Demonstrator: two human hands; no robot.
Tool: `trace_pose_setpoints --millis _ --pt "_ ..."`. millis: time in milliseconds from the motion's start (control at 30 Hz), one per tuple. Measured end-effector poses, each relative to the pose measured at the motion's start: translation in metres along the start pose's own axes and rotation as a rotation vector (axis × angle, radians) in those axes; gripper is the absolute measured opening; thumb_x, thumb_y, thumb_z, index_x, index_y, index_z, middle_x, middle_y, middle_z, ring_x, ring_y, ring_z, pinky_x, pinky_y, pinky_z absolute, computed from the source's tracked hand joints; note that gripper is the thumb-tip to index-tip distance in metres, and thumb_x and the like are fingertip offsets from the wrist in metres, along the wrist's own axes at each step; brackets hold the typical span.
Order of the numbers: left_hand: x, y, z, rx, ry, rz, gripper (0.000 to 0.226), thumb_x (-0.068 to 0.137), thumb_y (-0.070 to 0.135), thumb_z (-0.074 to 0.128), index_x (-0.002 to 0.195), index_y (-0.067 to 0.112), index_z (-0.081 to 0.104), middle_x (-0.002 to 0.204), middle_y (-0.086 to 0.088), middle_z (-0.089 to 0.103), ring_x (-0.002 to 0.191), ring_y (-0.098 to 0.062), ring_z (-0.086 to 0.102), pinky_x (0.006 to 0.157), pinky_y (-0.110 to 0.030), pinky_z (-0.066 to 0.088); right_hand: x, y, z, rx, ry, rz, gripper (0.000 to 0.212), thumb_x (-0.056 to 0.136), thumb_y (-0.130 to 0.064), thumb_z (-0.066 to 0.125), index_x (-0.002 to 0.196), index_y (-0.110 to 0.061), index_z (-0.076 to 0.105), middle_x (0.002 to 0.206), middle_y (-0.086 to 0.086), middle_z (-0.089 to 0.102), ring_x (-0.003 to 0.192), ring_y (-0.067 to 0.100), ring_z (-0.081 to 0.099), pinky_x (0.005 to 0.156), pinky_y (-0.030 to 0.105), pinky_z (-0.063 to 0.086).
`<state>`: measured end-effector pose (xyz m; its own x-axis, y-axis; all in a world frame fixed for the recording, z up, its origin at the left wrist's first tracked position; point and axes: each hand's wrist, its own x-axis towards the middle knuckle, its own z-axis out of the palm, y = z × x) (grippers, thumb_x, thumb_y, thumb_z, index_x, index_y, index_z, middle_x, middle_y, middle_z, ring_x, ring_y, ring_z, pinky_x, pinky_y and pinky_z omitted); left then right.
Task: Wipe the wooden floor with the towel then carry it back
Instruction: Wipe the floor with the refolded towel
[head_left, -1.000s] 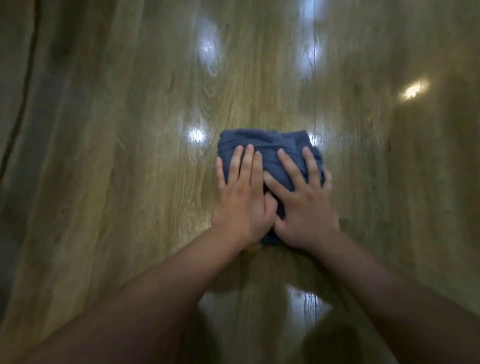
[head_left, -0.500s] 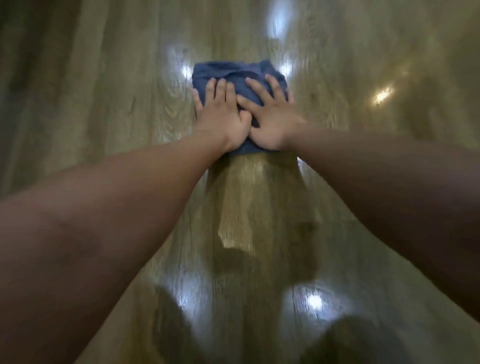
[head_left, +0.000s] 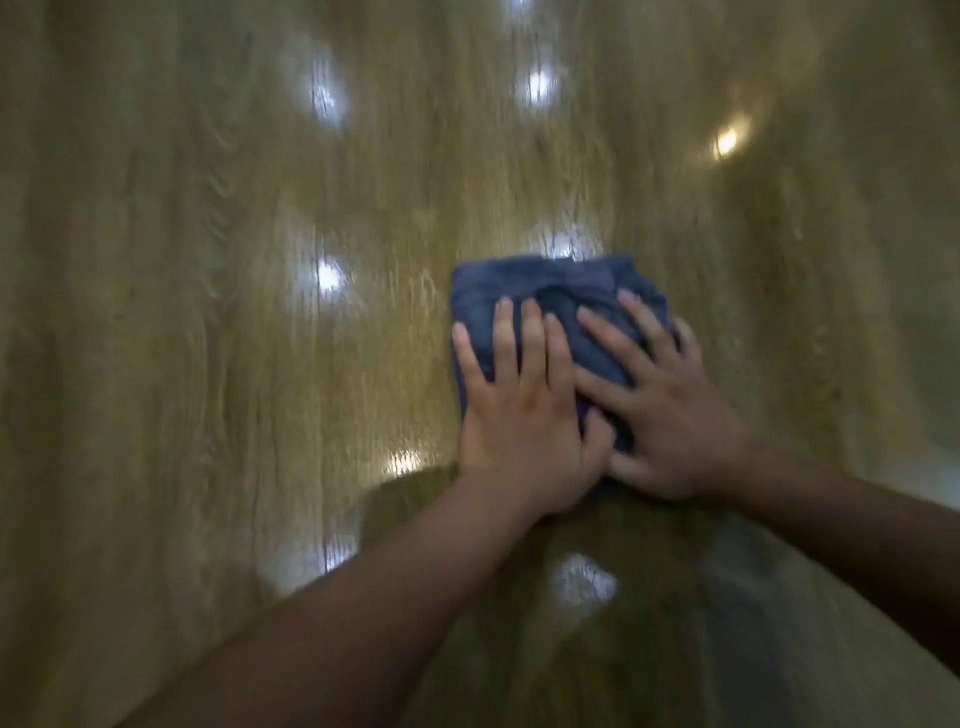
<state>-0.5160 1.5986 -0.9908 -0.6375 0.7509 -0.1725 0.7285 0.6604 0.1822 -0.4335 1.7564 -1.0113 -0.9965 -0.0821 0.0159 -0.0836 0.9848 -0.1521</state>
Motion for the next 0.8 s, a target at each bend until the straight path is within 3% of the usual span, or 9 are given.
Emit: trace_pose_setpoints --millis 167,333,467,633,800 --pt "0.105 0.001 -0.017 0.056 0.006 -0.023 0.086 0.087 0.054 0.023 0.154 0.0 0.02 0.162 -0.02 0.019 0.151 -0.037 0.006 0.116 -0.068 0.0 0.061 0.075 -0.017 -0.059 -0.04 0.111 0.072 0.086 -0.06 0.035 0.149 -0.027 0.043 0.165 0.01 0.021 0.151 0.041 0.011 0.113 0.062 0.022" --pt "0.156 -0.01 -0.021 0.109 -0.073 0.006 0.08 0.092 0.054 0.019 0.158 0.011 0.004 0.167 -0.009 0.0 0.152 -0.03 -0.009 0.116 -0.064 -0.012 0.081 0.075 -0.021 -0.03 -0.056 0.334 0.075 0.087 -0.067 0.019 0.154 -0.036 0.03 0.168 0.001 0.01 0.154 0.033 0.001 0.12 0.058 0.012" --pt "0.135 -0.005 -0.02 0.083 -0.077 0.065 0.078 0.091 0.051 0.023 0.158 0.015 0.007 0.167 -0.003 0.001 0.152 -0.026 -0.01 0.117 -0.062 -0.012 0.06 0.04 -0.014 0.012 -0.049 0.536 0.072 0.087 -0.063 0.025 0.155 -0.038 0.027 0.168 -0.001 0.005 0.154 0.03 -0.004 0.121 0.057 0.009" --pt "0.06 0.023 -0.009 0.085 -0.078 0.26 0.078 0.09 0.049 0.031 0.158 0.013 0.014 0.167 -0.003 0.008 0.153 -0.024 -0.005 0.12 -0.06 -0.005 -0.019 -0.035 -0.006 0.037 0.019 0.733 0.069 0.086 -0.052 0.026 0.153 -0.036 0.031 0.168 0.001 0.008 0.154 0.034 -0.002 0.119 0.061 0.012" --pt "-0.036 0.089 0.015 0.097 -0.171 0.569 0.077 0.089 0.047 0.022 0.157 0.013 0.018 0.166 -0.004 0.011 0.153 -0.028 -0.004 0.119 -0.062 -0.005 -0.138 -0.113 0.001 0.052 0.05 1.007 0.066 0.087 -0.045 0.038 0.151 -0.026 0.041 0.166 0.007 0.018 0.153 0.037 0.006 0.118 0.062 0.016"
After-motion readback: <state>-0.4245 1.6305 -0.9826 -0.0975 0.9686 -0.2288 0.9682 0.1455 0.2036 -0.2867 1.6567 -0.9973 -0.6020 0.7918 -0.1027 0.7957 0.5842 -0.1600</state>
